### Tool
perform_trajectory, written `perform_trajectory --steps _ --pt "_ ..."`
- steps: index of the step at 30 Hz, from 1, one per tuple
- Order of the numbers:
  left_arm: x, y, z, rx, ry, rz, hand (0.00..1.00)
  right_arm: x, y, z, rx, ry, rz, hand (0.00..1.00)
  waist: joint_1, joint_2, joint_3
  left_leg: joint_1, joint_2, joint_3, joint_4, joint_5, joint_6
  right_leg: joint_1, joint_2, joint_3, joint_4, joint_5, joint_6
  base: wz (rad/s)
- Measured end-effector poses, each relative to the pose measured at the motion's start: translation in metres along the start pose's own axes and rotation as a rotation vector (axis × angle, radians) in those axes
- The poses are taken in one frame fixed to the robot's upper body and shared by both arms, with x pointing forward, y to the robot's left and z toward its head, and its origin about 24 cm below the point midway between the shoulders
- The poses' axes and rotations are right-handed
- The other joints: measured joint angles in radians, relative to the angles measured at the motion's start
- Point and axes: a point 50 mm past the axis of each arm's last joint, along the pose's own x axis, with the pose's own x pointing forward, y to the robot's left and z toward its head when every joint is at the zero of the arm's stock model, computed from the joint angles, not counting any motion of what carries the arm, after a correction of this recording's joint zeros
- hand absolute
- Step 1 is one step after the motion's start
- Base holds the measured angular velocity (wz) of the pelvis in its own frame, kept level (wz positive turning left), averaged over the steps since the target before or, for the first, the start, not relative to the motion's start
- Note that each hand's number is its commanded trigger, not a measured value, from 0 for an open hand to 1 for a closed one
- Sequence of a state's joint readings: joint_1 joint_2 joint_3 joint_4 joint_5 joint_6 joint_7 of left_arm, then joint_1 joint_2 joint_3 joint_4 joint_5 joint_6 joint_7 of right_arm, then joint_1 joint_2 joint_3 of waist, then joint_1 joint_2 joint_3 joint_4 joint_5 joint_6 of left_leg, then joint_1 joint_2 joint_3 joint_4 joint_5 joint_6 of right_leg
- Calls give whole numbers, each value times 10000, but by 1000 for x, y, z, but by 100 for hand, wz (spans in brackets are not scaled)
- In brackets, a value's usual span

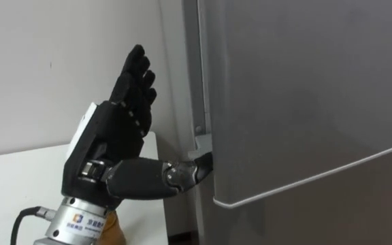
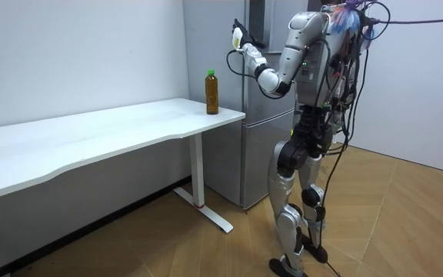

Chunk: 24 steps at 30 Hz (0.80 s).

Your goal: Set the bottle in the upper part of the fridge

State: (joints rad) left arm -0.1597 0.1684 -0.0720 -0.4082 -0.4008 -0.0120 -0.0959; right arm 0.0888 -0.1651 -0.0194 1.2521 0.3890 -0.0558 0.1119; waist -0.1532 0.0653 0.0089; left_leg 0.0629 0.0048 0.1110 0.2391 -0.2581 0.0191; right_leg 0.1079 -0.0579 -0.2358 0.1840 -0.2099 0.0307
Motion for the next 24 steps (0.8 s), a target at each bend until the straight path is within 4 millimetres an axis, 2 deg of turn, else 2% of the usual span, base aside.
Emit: perform_trajectory --steps 7,16,24 --pt "0 -3 1 15 -72 -313 0 1 1 1 -26 73 47 0 9 -2 2 21 -9 -34 -1 2 4 58 1 29 -4 0 0 0" --pt "0 -11 6 221 -229 -1055 0 2 3 4 -423 162 224 0 25 -87 45 137 -19 -49 -18 8 13 182 -3 72 -8 1 2 1" --pt "0 -15 8 271 -336 -1531 0 2 5 4 -590 182 372 0 29 -176 14 129 -22 -49 -6 15 26 167 -6 95 3 9 13 0"
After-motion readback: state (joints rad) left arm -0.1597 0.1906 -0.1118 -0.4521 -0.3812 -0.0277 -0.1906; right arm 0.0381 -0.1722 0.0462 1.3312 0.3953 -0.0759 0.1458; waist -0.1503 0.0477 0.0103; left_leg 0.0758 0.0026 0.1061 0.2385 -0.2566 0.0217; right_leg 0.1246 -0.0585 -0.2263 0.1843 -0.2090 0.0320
